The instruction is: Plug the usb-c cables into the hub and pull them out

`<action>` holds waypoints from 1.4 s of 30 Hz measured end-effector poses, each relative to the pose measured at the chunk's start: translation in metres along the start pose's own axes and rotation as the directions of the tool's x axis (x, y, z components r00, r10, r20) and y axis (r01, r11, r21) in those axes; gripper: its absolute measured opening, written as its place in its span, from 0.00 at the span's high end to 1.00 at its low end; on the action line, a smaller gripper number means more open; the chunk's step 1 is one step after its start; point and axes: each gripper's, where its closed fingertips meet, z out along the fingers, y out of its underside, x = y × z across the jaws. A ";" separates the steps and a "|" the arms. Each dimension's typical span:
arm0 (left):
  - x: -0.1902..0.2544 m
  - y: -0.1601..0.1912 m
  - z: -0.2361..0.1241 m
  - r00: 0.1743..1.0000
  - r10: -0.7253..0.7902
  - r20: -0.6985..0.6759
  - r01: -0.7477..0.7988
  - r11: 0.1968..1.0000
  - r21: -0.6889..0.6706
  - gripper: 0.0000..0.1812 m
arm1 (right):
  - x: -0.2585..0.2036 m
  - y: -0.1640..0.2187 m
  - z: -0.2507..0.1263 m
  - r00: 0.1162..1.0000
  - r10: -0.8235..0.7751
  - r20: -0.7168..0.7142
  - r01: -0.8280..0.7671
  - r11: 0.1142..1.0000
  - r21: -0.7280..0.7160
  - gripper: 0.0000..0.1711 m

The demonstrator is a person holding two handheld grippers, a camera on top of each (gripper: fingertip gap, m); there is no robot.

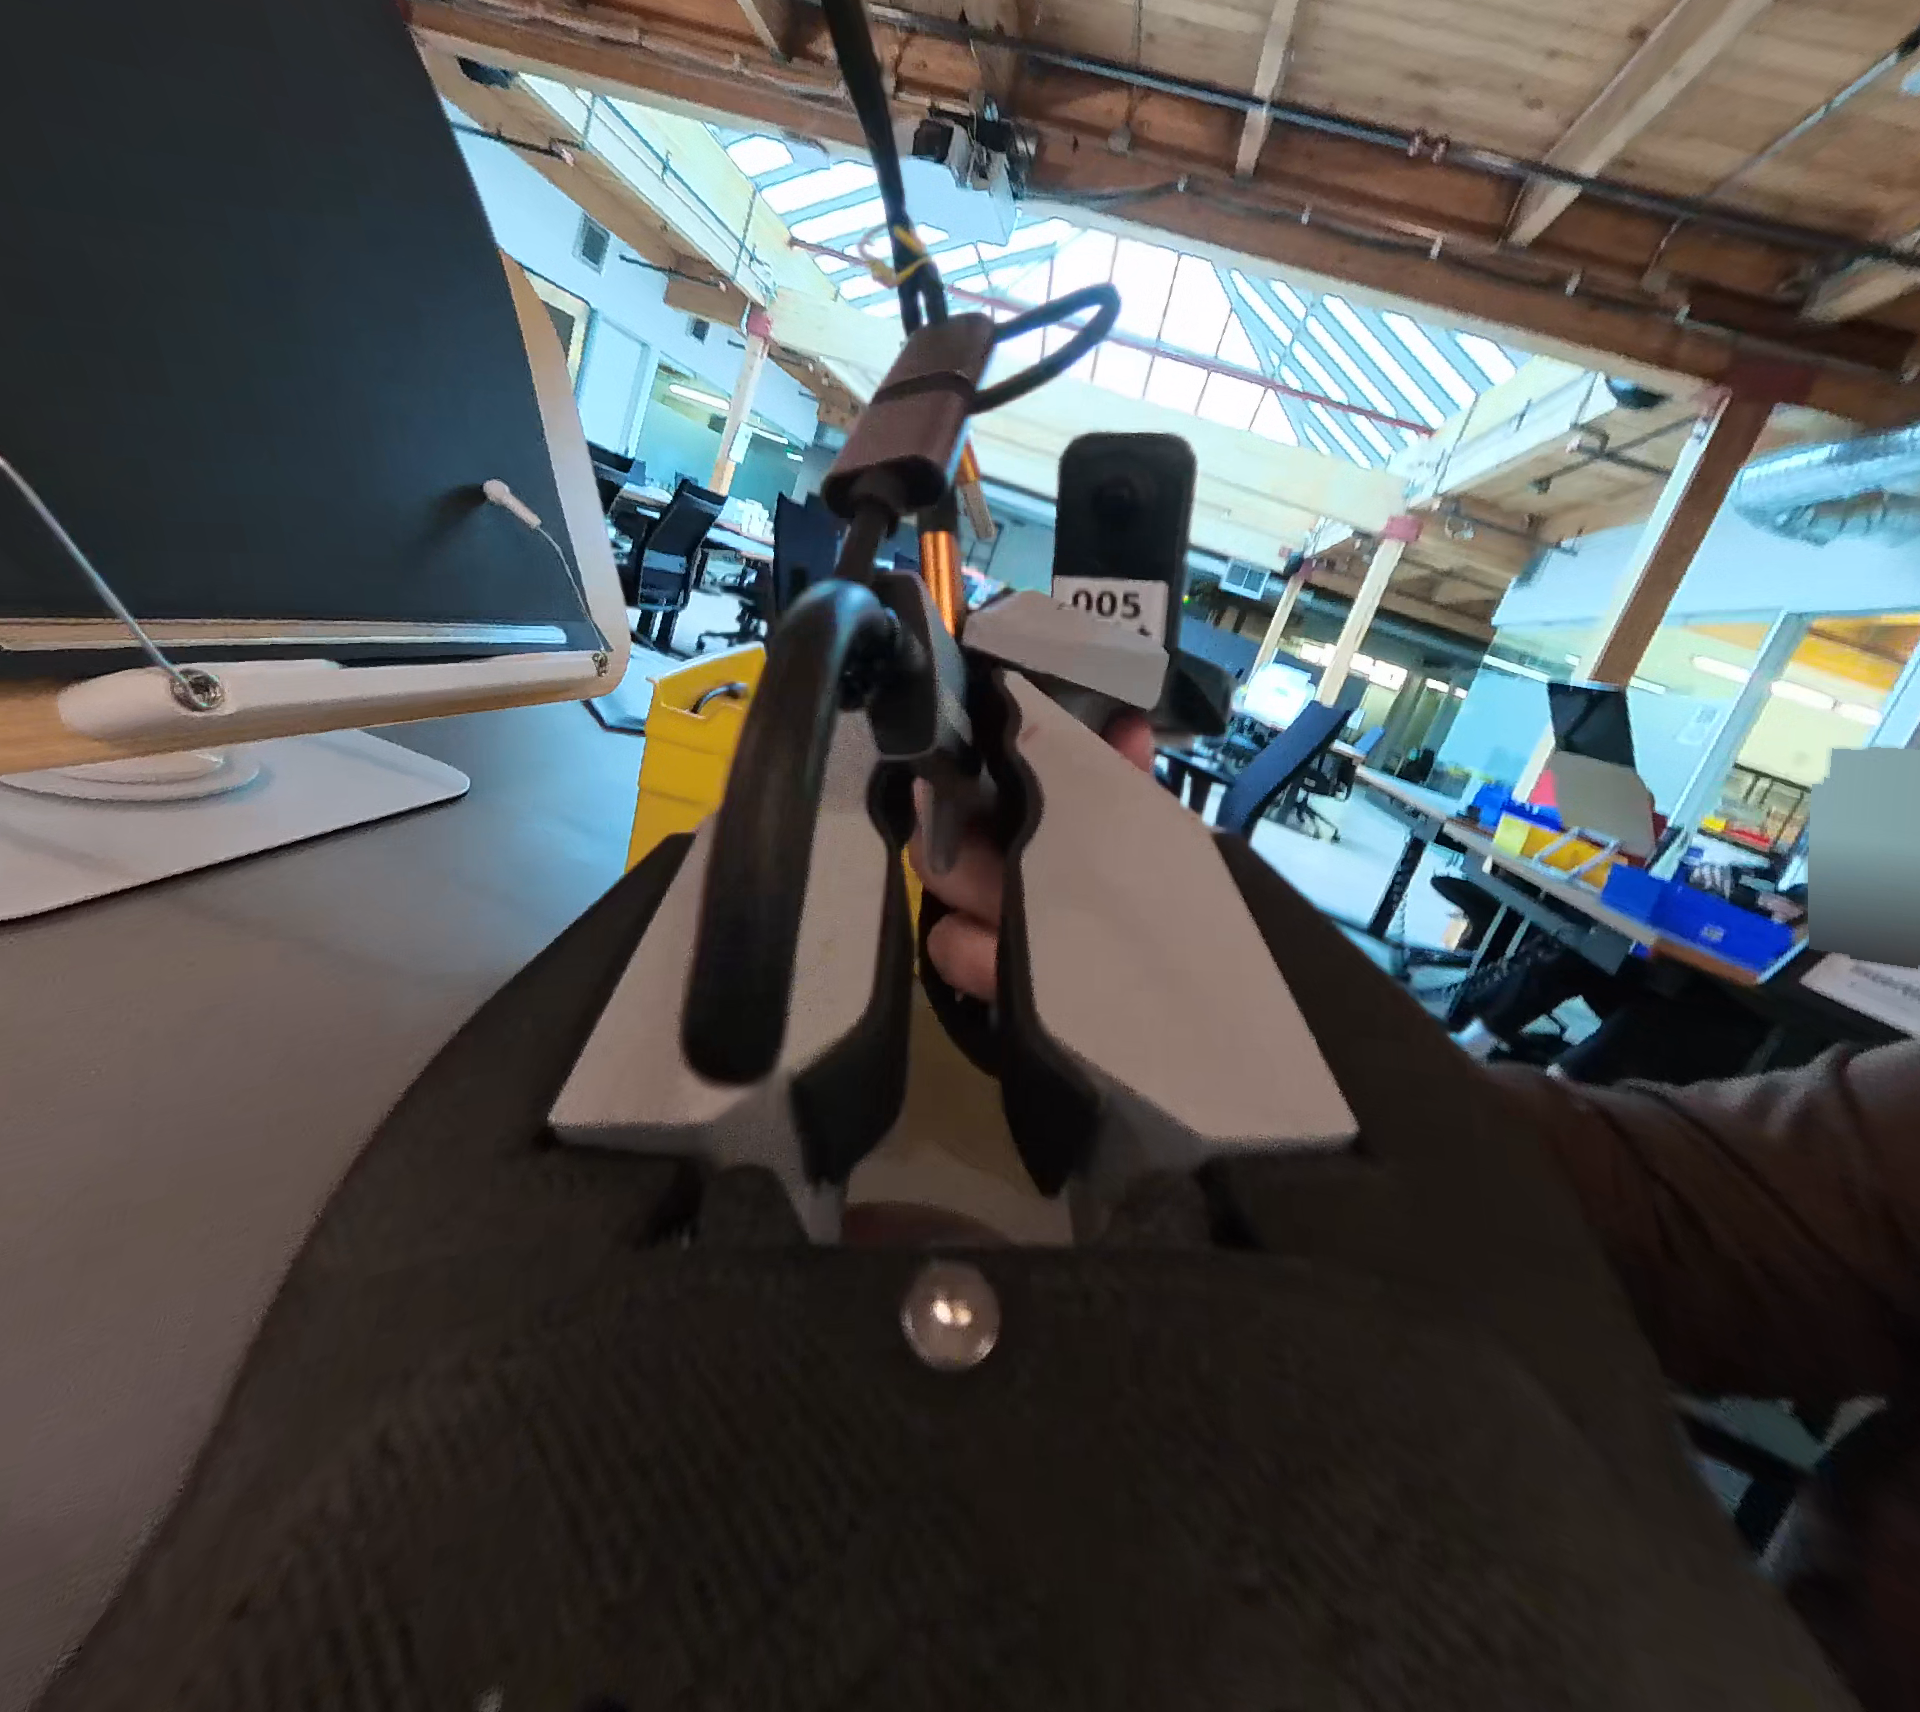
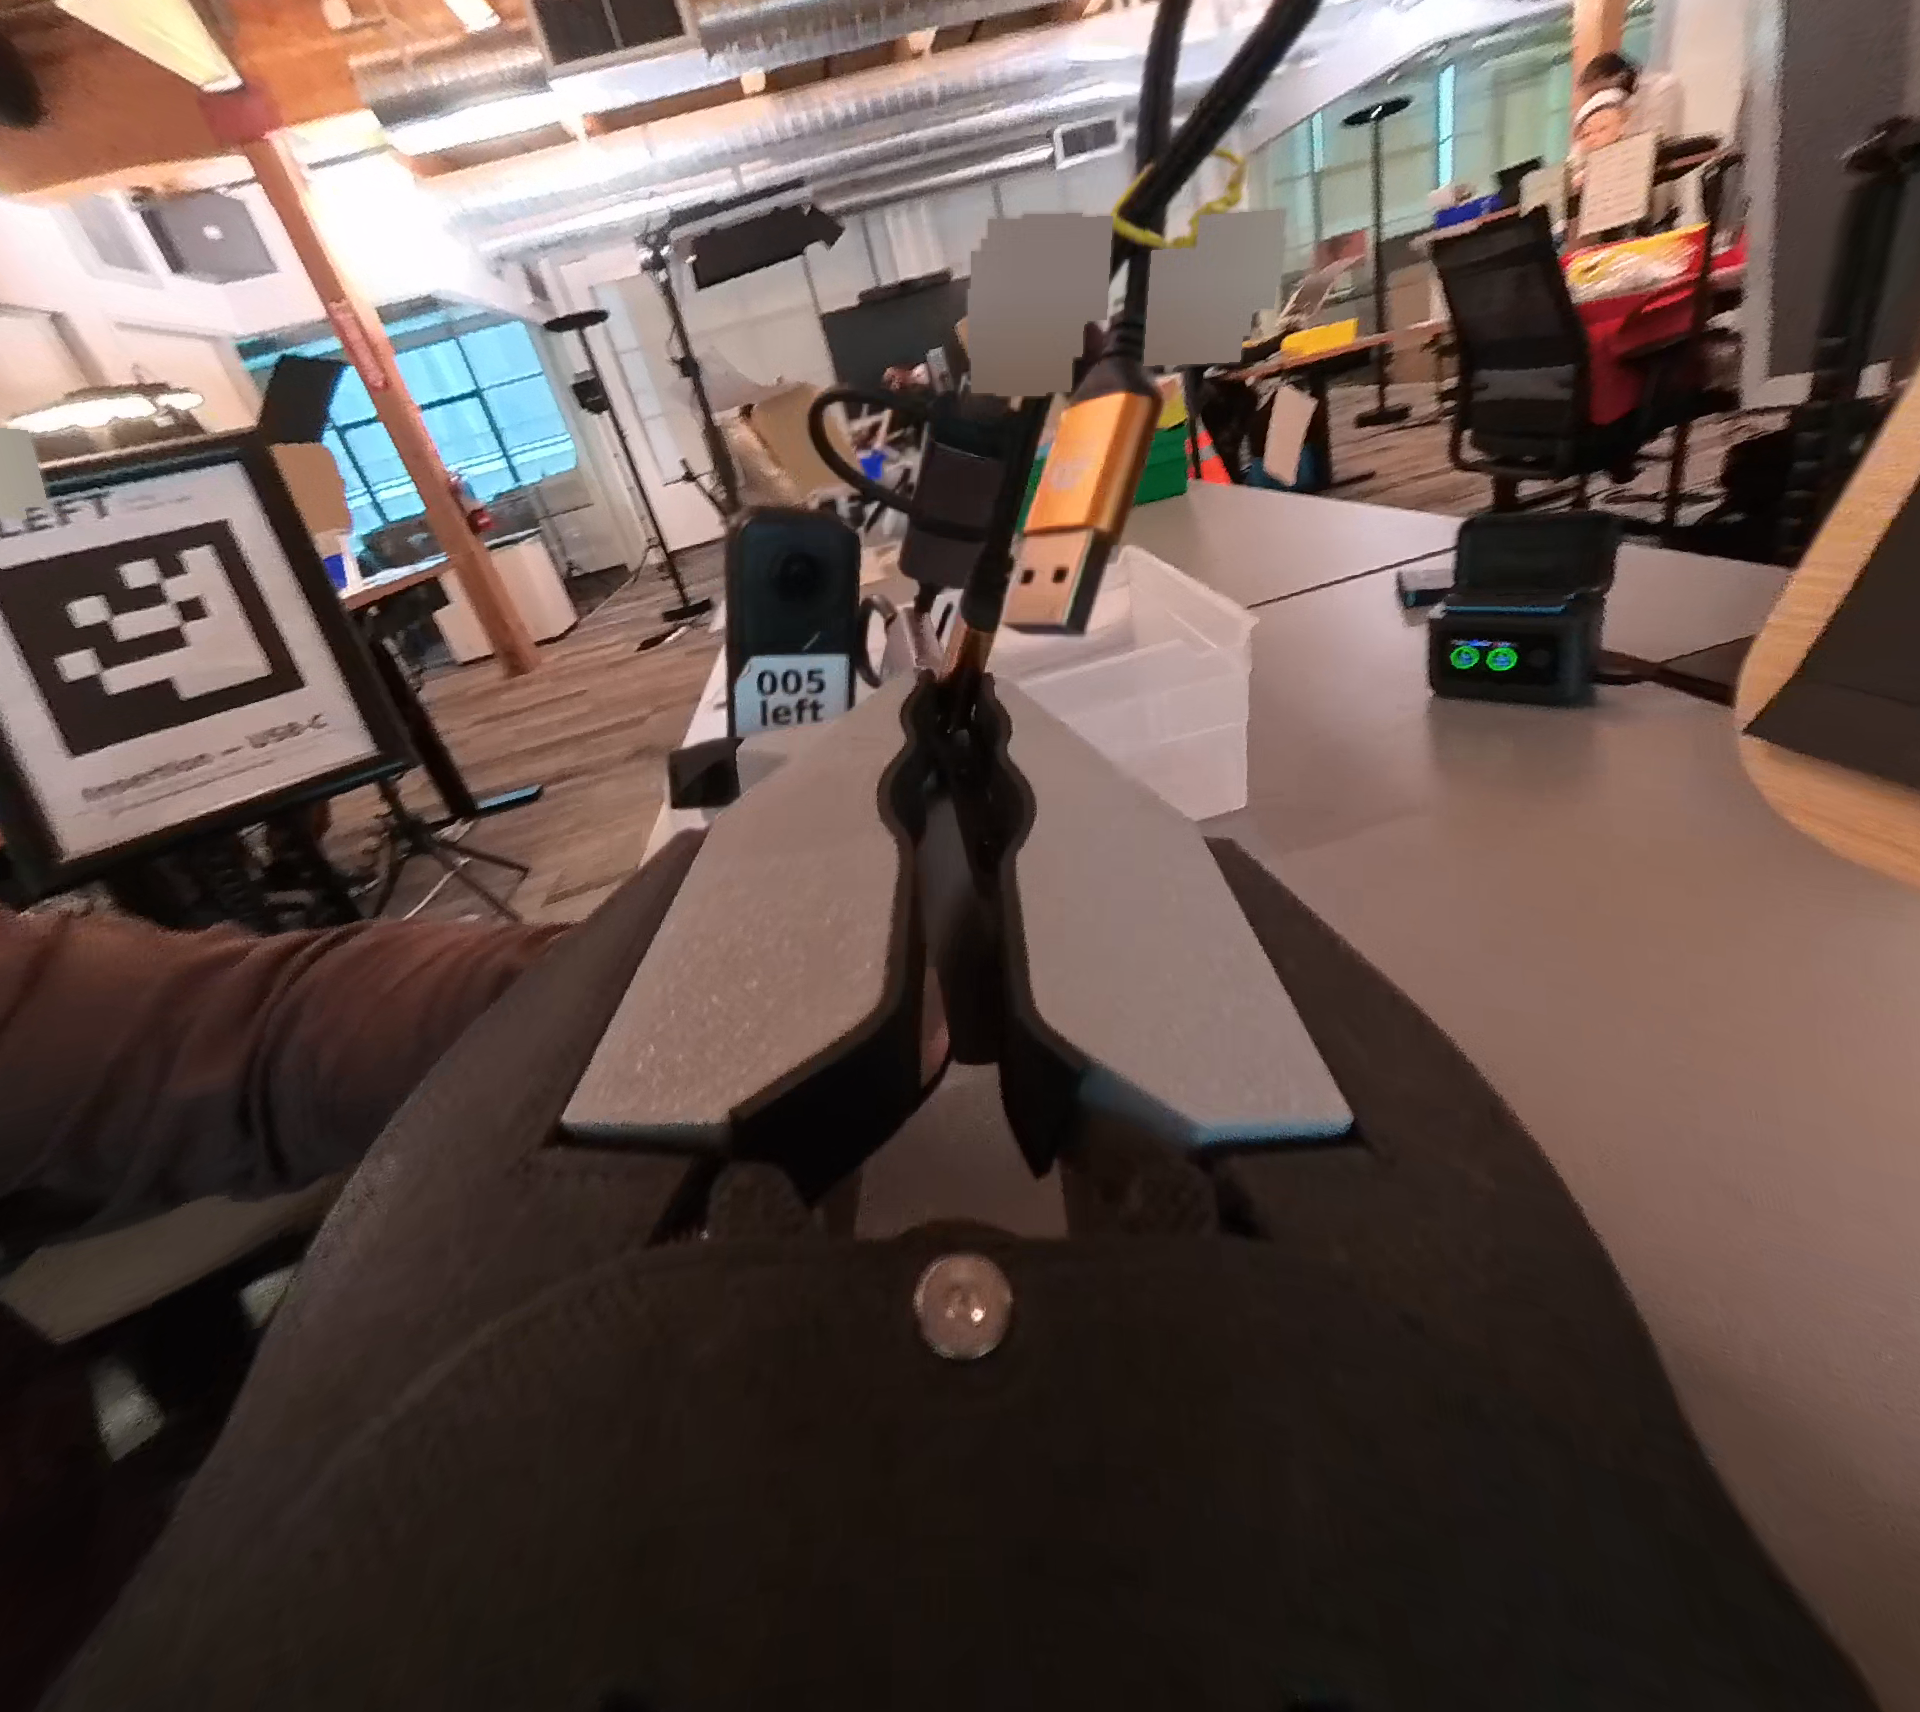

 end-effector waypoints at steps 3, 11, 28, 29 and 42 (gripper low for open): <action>0.000 -0.007 -0.002 0.999 -0.040 0.000 0.040 0.998 0.049 0.96 | 0.000 -0.006 0.005 0.997 -0.039 -0.070 0.042 0.998 0.048 0.99; 0.012 -0.025 -0.002 0.986 -0.135 -0.096 0.150 0.973 0.173 0.95 | -0.007 -0.023 0.008 0.933 -0.227 -0.280 0.260 0.962 0.086 0.98; 0.021 -0.028 -0.007 0.989 -0.060 -0.137 0.079 0.987 0.142 0.96 | -0.023 -0.023 0.008 0.997 -0.069 0.017 0.068 0.996 0.056 0.98; 0.020 -0.029 -0.008 0.989 -0.064 -0.134 0.083 0.986 0.146 0.96 | -0.022 -0.022 0.005 0.995 -0.096 -0.002 0.096 0.995 0.042 0.98; 0.021 -0.025 -0.007 0.977 -0.114 -0.178 0.136 0.984 0.116 0.96 | -0.022 -0.025 -0.003 0.997 -0.056 0.054 0.055 0.998 0.028 0.96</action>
